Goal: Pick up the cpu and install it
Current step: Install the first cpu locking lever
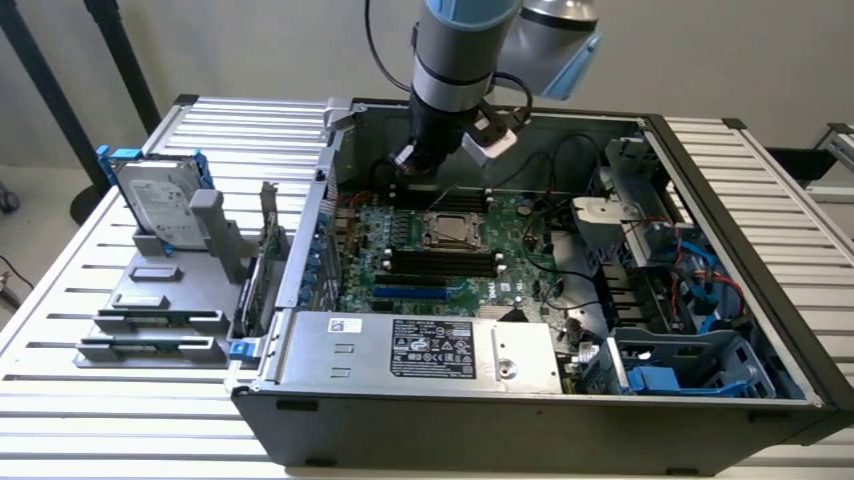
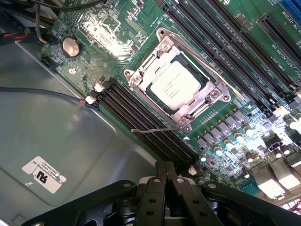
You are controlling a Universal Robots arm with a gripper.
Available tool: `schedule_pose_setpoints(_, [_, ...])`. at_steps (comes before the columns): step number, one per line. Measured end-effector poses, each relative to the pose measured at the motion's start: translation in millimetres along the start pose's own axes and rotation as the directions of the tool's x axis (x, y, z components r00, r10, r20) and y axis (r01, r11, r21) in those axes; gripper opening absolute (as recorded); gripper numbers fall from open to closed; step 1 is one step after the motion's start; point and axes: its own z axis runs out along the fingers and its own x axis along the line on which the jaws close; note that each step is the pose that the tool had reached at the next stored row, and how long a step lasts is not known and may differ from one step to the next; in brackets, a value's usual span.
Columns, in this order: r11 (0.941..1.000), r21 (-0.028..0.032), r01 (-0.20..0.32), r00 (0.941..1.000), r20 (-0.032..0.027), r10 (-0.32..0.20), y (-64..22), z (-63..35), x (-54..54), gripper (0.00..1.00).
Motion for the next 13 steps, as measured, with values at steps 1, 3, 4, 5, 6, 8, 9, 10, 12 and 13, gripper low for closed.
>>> schedule_pose_setpoints(1, [1.0,-0.0002,0.0,1.0,-0.0004,0.0,0.6,1.2,-0.4,0.11])
schedule_pose_setpoints(3, [1.0,-0.0007,0.001,1.0,-0.0008,-0.001,2.1,4.3,-1.5,0.11])
schedule_pose_setpoints(4, [1.0,-0.0009,0.001,1.0,-0.0012,-0.001,2.9,5.8,-2.1,0.11])
schedule_pose_setpoints(5, [1.0,-0.0012,0.001,1.0,-0.0014,-0.001,3.6,7.4,-2.6,0.11])
schedule_pose_setpoints(6, [1.0,-0.0016,0.001,1.0,-0.0018,-0.001,4.3,9.0,-3.1,0.11])
schedule_pose_setpoints(8, [1.0,-0.0024,0.001,1.0,-0.0026,-0.001,5.6,12.2,-4.0,0.11])
schedule_pose_setpoints(9, [1.0,-0.0027,0.002,1.0,-0.003,-0.002,6.3,13.8,-4.4,0.11])
schedule_pose_setpoints(10, [1.0,-0.0031,0.002,1.0,-0.0035,-0.002,6.9,15.5,-4.8,0.11])
schedule_pose_setpoints(12, [1.0,-0.0038,0.003,1.0,-0.0044,-0.003,8.1,18.9,-5.7,0.11])
schedule_pose_setpoints(13, [1.0,-0.0044,0.003,1.0,-0.0049,-0.003,8.6,20.6,-6.2,0.11])
